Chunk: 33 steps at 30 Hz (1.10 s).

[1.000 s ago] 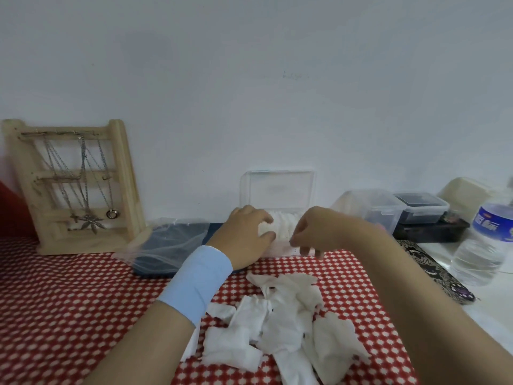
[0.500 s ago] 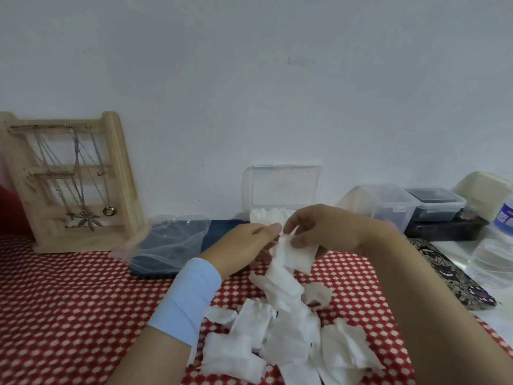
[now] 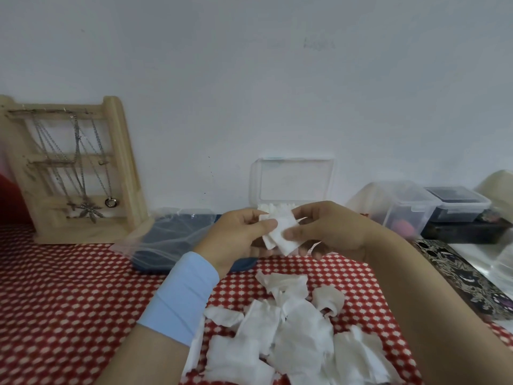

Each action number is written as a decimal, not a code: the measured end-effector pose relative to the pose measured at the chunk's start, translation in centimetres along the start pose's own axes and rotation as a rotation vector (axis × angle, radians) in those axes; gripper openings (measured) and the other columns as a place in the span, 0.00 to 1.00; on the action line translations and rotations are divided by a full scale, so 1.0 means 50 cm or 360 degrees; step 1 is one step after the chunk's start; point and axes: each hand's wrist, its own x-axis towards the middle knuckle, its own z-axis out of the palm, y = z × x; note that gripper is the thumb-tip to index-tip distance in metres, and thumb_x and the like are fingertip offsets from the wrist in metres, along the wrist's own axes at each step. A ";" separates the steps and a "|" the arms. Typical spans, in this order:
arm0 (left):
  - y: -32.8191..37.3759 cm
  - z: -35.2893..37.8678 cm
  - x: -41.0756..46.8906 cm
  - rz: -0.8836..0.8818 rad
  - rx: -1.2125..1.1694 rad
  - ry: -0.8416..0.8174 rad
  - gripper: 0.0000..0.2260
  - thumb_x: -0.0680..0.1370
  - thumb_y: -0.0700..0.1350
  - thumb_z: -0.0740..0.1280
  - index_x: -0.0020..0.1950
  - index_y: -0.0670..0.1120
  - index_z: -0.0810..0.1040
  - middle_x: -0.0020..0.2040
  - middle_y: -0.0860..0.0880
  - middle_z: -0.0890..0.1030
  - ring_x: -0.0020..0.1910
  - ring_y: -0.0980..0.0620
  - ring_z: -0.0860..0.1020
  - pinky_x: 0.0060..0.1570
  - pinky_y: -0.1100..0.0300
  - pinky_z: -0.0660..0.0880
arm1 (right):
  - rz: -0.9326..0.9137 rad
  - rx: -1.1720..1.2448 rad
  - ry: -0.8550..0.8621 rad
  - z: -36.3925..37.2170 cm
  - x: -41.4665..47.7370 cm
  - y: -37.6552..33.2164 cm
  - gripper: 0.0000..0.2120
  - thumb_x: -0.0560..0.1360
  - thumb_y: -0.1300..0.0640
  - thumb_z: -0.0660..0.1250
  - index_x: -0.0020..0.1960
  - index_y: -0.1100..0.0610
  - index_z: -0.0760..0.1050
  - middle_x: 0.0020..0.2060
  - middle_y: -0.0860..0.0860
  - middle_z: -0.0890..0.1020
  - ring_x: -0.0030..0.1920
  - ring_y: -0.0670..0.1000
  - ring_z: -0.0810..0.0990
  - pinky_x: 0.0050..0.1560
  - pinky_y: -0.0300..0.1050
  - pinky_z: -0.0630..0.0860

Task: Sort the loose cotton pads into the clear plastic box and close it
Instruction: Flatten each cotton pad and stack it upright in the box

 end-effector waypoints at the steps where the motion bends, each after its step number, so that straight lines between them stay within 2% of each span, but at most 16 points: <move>1: 0.001 0.000 -0.001 -0.0013 -0.0024 -0.0003 0.07 0.80 0.42 0.69 0.57 0.41 0.82 0.52 0.43 0.86 0.47 0.48 0.86 0.40 0.59 0.82 | 0.0008 0.0009 0.0012 0.001 -0.001 -0.002 0.14 0.75 0.58 0.75 0.60 0.57 0.79 0.48 0.56 0.87 0.40 0.54 0.84 0.44 0.48 0.80; 4: 0.007 -0.003 -0.006 -0.0051 -0.0093 0.0008 0.09 0.81 0.43 0.68 0.57 0.40 0.82 0.51 0.43 0.87 0.46 0.48 0.87 0.39 0.60 0.81 | -0.0044 -0.0085 0.0256 0.012 0.000 -0.003 0.14 0.73 0.56 0.77 0.56 0.53 0.77 0.46 0.54 0.87 0.37 0.50 0.83 0.37 0.44 0.77; 7: 0.011 -0.010 -0.008 -0.0064 -0.0031 0.0107 0.09 0.81 0.45 0.69 0.57 0.42 0.83 0.47 0.44 0.87 0.41 0.50 0.86 0.37 0.60 0.81 | -0.0425 -0.0656 0.0691 0.025 0.006 -0.004 0.13 0.70 0.51 0.79 0.46 0.45 0.75 0.47 0.44 0.79 0.38 0.42 0.77 0.39 0.37 0.71; 9: 0.011 -0.014 -0.007 -0.0059 0.0035 0.0150 0.10 0.81 0.47 0.69 0.56 0.42 0.83 0.45 0.44 0.88 0.42 0.49 0.86 0.39 0.60 0.81 | -0.0567 -0.0841 0.0635 0.039 -0.002 -0.016 0.10 0.70 0.45 0.77 0.45 0.42 0.76 0.46 0.41 0.77 0.39 0.40 0.75 0.41 0.34 0.68; 11: 0.014 -0.015 -0.008 -0.0067 -0.0009 0.0177 0.10 0.81 0.47 0.68 0.56 0.41 0.83 0.45 0.44 0.87 0.43 0.48 0.87 0.40 0.58 0.82 | -0.0517 -0.0938 0.0479 0.053 -0.011 -0.023 0.15 0.67 0.39 0.77 0.50 0.40 0.77 0.47 0.38 0.79 0.42 0.39 0.77 0.41 0.35 0.71; 13: 0.019 -0.016 -0.012 -0.0069 -0.0055 0.0159 0.11 0.82 0.48 0.67 0.57 0.42 0.83 0.46 0.44 0.88 0.44 0.47 0.87 0.40 0.58 0.82 | -0.0485 -0.0972 0.0436 0.057 -0.011 -0.023 0.18 0.67 0.41 0.78 0.54 0.39 0.77 0.47 0.37 0.80 0.43 0.39 0.78 0.43 0.36 0.74; 17: 0.029 -0.018 -0.014 -0.0048 0.0072 0.0228 0.17 0.84 0.55 0.60 0.55 0.44 0.82 0.43 0.48 0.88 0.39 0.48 0.85 0.41 0.57 0.81 | -0.0505 -0.0664 0.0453 0.044 -0.010 -0.029 0.04 0.79 0.53 0.70 0.50 0.45 0.83 0.37 0.43 0.85 0.34 0.43 0.81 0.37 0.43 0.80; 19: 0.033 -0.020 -0.009 -0.0030 0.0137 0.0354 0.21 0.84 0.57 0.56 0.51 0.44 0.82 0.39 0.48 0.85 0.35 0.49 0.79 0.40 0.56 0.79 | -0.0440 -0.0446 0.0463 0.037 -0.018 -0.034 0.07 0.81 0.53 0.67 0.51 0.51 0.85 0.37 0.47 0.87 0.33 0.45 0.83 0.39 0.44 0.83; 21: 0.035 -0.026 -0.006 0.0025 0.0194 0.0373 0.21 0.84 0.59 0.56 0.51 0.46 0.82 0.41 0.47 0.82 0.38 0.49 0.79 0.44 0.55 0.79 | -0.0345 -0.0253 0.0429 0.036 -0.025 -0.036 0.08 0.81 0.52 0.67 0.50 0.53 0.85 0.37 0.51 0.87 0.32 0.49 0.82 0.37 0.44 0.83; 22: 0.036 -0.029 -0.008 0.0062 0.0153 0.0287 0.19 0.83 0.59 0.58 0.54 0.47 0.82 0.44 0.46 0.83 0.42 0.49 0.81 0.48 0.55 0.80 | -0.0313 -0.0159 0.0398 0.037 -0.026 -0.037 0.08 0.81 0.53 0.68 0.49 0.54 0.85 0.37 0.53 0.87 0.32 0.51 0.82 0.36 0.44 0.81; 23: 0.036 -0.029 -0.011 0.0087 0.0059 0.0164 0.17 0.82 0.58 0.61 0.56 0.47 0.82 0.48 0.46 0.85 0.46 0.48 0.84 0.51 0.55 0.81 | -0.0299 -0.0090 0.0368 0.036 -0.024 -0.035 0.08 0.80 0.53 0.70 0.48 0.55 0.86 0.37 0.55 0.86 0.32 0.52 0.81 0.35 0.44 0.80; 25: 0.033 -0.028 -0.016 0.0150 -0.0019 -0.0001 0.11 0.80 0.50 0.68 0.59 0.46 0.82 0.52 0.45 0.86 0.50 0.49 0.85 0.49 0.56 0.83 | -0.0287 0.0047 0.0338 0.034 -0.021 -0.031 0.08 0.77 0.54 0.73 0.45 0.57 0.87 0.37 0.56 0.86 0.33 0.53 0.80 0.33 0.45 0.78; 27: 0.026 -0.022 -0.013 0.0224 0.0043 0.0077 0.08 0.79 0.42 0.71 0.57 0.44 0.82 0.48 0.45 0.87 0.44 0.51 0.86 0.42 0.60 0.82 | -0.0263 0.0193 0.0304 0.030 -0.019 -0.028 0.09 0.75 0.54 0.74 0.42 0.58 0.87 0.39 0.57 0.85 0.34 0.52 0.80 0.33 0.44 0.77; 29: 0.022 -0.017 -0.011 0.0245 -0.0033 0.0207 0.07 0.79 0.41 0.70 0.55 0.42 0.83 0.43 0.45 0.87 0.38 0.51 0.85 0.36 0.62 0.81 | -0.0203 0.0321 0.0247 0.026 -0.020 -0.028 0.10 0.77 0.52 0.73 0.42 0.58 0.86 0.41 0.55 0.86 0.37 0.52 0.83 0.35 0.45 0.78; 31: 0.020 -0.017 -0.009 0.0234 -0.0144 0.0305 0.06 0.79 0.42 0.70 0.54 0.42 0.84 0.43 0.44 0.87 0.38 0.50 0.86 0.35 0.63 0.80 | -0.0139 0.0370 0.0293 0.024 -0.015 -0.022 0.10 0.78 0.52 0.71 0.48 0.57 0.86 0.45 0.52 0.88 0.42 0.52 0.86 0.39 0.45 0.80; 33: 0.015 -0.022 -0.004 0.0245 -0.0190 0.0403 0.06 0.80 0.43 0.70 0.54 0.42 0.83 0.46 0.44 0.87 0.42 0.49 0.86 0.37 0.63 0.81 | -0.0127 0.0305 0.0549 0.022 -0.003 -0.011 0.07 0.78 0.53 0.72 0.51 0.54 0.86 0.45 0.50 0.88 0.47 0.52 0.86 0.44 0.46 0.83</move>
